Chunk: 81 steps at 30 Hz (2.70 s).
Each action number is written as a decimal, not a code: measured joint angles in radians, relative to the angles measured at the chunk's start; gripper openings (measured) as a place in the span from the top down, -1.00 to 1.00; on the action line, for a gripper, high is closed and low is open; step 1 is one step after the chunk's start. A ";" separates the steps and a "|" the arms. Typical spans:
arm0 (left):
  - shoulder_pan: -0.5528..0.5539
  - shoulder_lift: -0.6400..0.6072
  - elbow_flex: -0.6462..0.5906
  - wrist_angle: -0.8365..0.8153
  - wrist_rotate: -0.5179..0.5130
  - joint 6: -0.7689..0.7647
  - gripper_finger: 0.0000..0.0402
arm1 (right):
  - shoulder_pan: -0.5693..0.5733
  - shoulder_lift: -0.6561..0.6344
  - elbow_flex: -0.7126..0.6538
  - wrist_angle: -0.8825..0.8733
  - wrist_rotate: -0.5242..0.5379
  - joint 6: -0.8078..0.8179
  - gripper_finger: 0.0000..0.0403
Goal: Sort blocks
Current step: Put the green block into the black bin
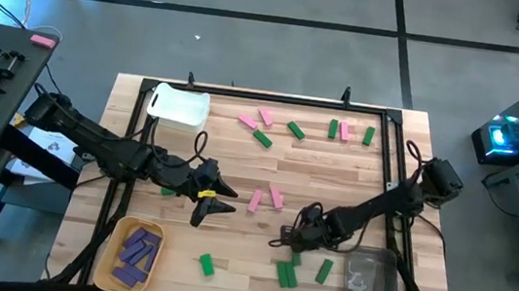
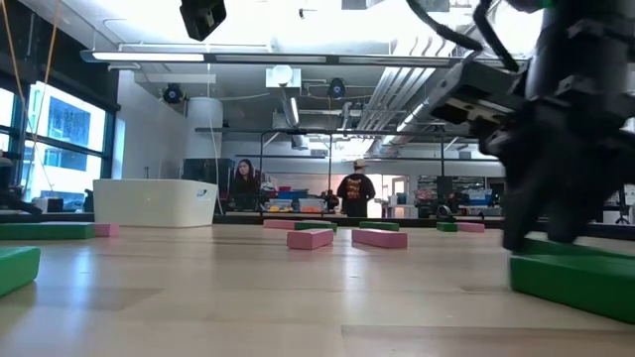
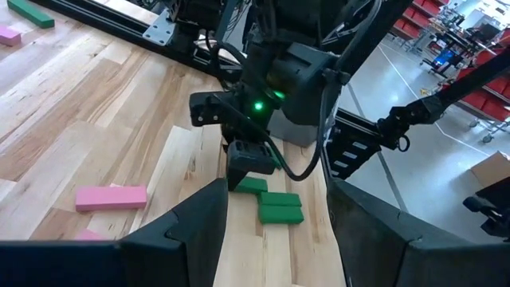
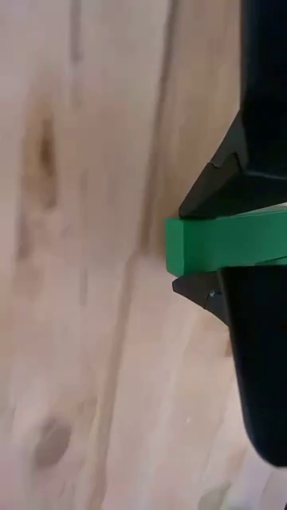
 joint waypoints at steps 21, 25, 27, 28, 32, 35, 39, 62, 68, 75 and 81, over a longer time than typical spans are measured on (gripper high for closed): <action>0.000 0.000 0.000 0.000 0.008 0.000 -0.01 | -0.050 -0.231 0.165 -0.146 0.149 -0.446 0.80; 0.000 0.000 0.000 0.001 0.008 0.000 -0.01 | 0.001 -0.301 0.251 -0.309 0.057 -0.495 0.80; 0.000 0.000 0.000 0.002 0.008 0.000 -0.01 | 0.042 -0.324 0.295 -0.417 -0.006 -0.484 0.80; 0.000 0.000 0.000 0.003 0.008 0.000 -0.01 | 0.066 -0.330 0.319 -0.485 -0.041 -0.461 0.80; 0.000 0.000 0.000 0.021 0.008 0.000 -0.01 | 0.188 -0.331 0.376 -0.693 -0.161 -0.328 0.80; 0.000 0.000 0.000 0.024 0.008 0.000 -0.01 | 0.283 -0.330 0.377 -0.743 -0.196 -0.196 0.80; 0.000 0.000 0.000 0.025 0.008 0.001 -0.01 | 0.364 -0.312 0.377 -0.818 -0.172 -0.025 0.80; -0.002 0.000 0.000 0.052 0.053 -0.026 -0.01 | 0.392 -0.262 0.395 -0.824 -0.114 0.078 0.02; -0.002 0.000 0.000 0.049 0.053 -0.026 -0.01 | 0.265 -0.193 0.396 -0.422 0.050 -0.129 0.01; -0.002 0.000 0.000 0.044 0.053 -0.026 -0.01 | 0.136 0.046 0.395 -0.222 -0.144 -0.330 0.01; -0.002 0.000 0.000 0.044 0.053 -0.026 -0.01 | 0.120 0.153 0.394 -0.200 -0.168 -0.331 0.01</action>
